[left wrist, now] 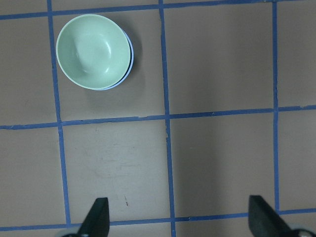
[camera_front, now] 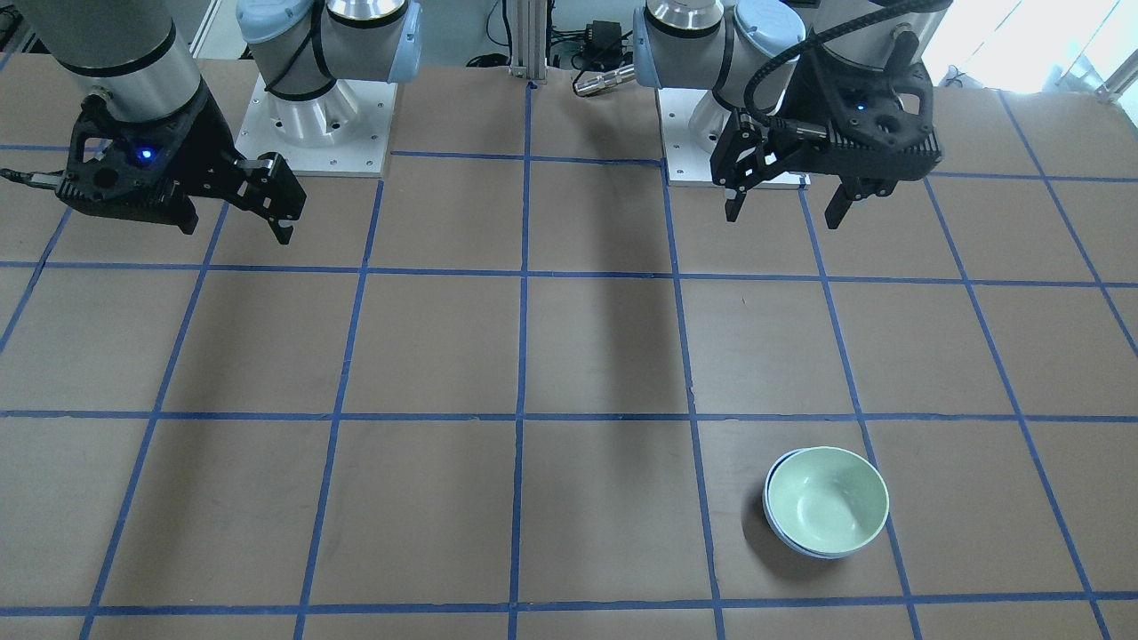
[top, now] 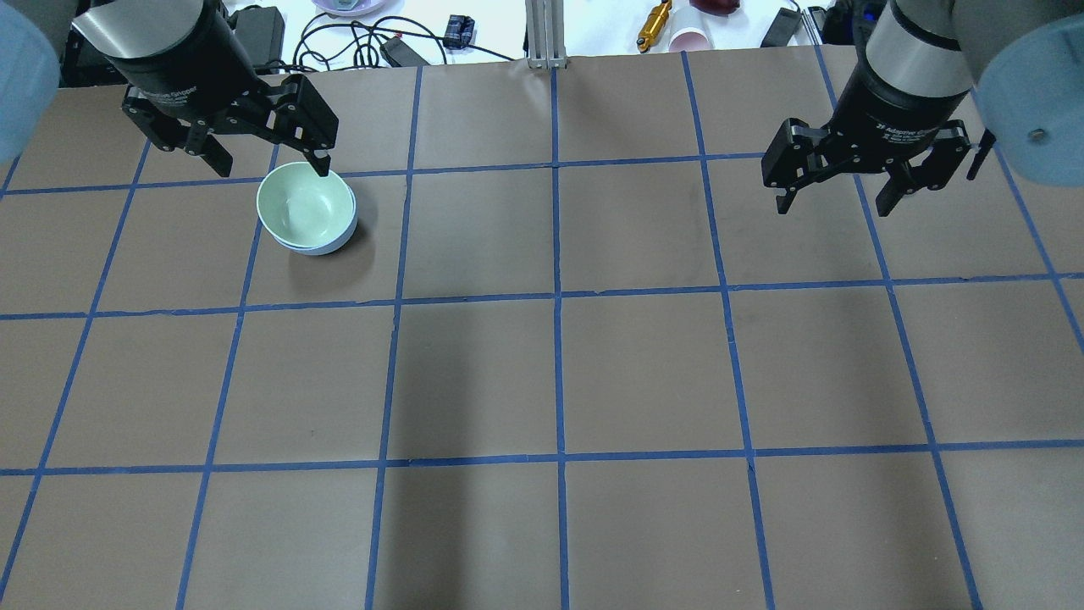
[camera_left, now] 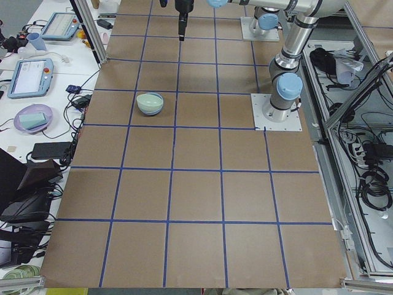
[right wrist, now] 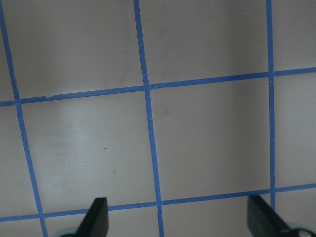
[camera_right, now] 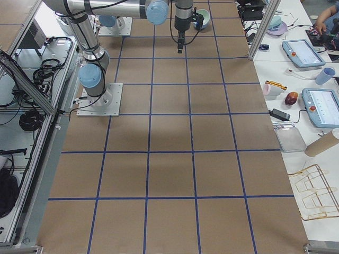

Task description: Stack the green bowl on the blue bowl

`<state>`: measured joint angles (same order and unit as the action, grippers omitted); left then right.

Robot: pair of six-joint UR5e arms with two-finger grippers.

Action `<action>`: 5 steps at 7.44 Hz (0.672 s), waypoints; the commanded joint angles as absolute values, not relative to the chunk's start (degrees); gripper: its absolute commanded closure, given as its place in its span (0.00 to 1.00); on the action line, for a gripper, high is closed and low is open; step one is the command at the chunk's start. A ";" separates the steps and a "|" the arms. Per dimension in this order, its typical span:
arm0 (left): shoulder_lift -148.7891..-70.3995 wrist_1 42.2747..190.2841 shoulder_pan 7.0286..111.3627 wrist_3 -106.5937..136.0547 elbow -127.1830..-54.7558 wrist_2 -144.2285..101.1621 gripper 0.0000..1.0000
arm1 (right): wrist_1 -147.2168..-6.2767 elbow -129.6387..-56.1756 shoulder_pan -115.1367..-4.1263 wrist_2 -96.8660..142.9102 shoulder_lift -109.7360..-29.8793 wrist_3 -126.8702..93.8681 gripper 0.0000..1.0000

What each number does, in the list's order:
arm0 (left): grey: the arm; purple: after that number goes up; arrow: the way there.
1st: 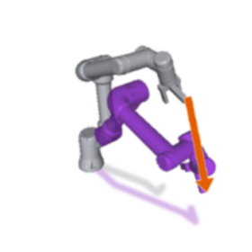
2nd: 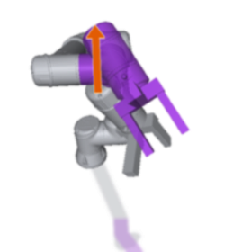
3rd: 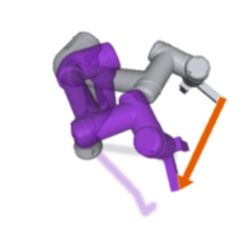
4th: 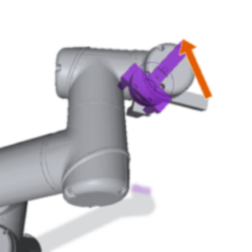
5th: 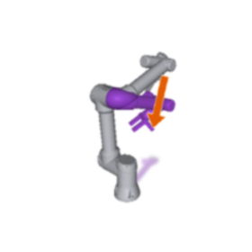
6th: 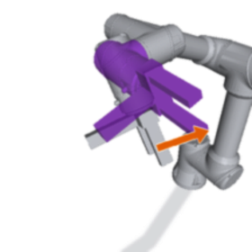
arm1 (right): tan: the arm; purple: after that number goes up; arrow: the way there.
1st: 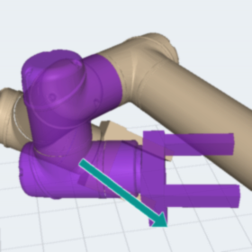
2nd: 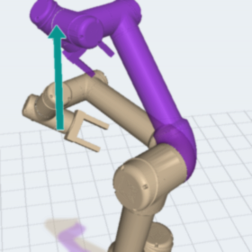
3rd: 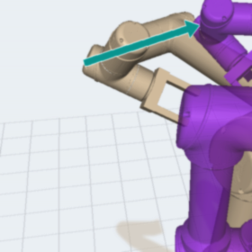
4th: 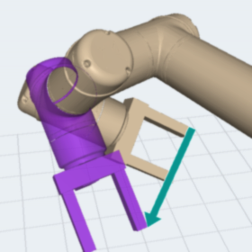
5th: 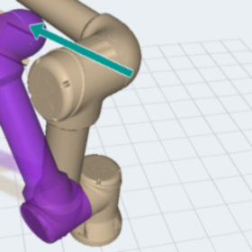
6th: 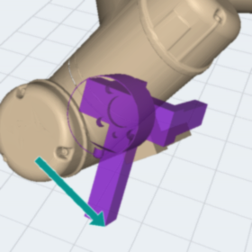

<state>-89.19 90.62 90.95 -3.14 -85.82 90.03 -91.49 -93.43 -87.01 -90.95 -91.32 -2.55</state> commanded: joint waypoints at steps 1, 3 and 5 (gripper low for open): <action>-88.33 89.83 90.88 -3.78 -87.97 90.09 0.00 | -91.49 -93.43 -87.01 -90.97 -91.32 -2.55 0.00; -88.33 89.65 90.27 -3.78 -87.81 89.91 0.00 | -91.49 -93.43 -87.01 -90.97 -91.32 -2.55 0.00; -88.33 89.74 90.35 -3.78 -87.89 90.09 0.00 | -91.49 -93.43 -87.01 -90.97 -91.32 -2.55 0.00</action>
<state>-88.34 89.71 90.36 -3.77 -87.83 90.01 -91.49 -93.43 -87.01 -90.93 -91.32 -2.55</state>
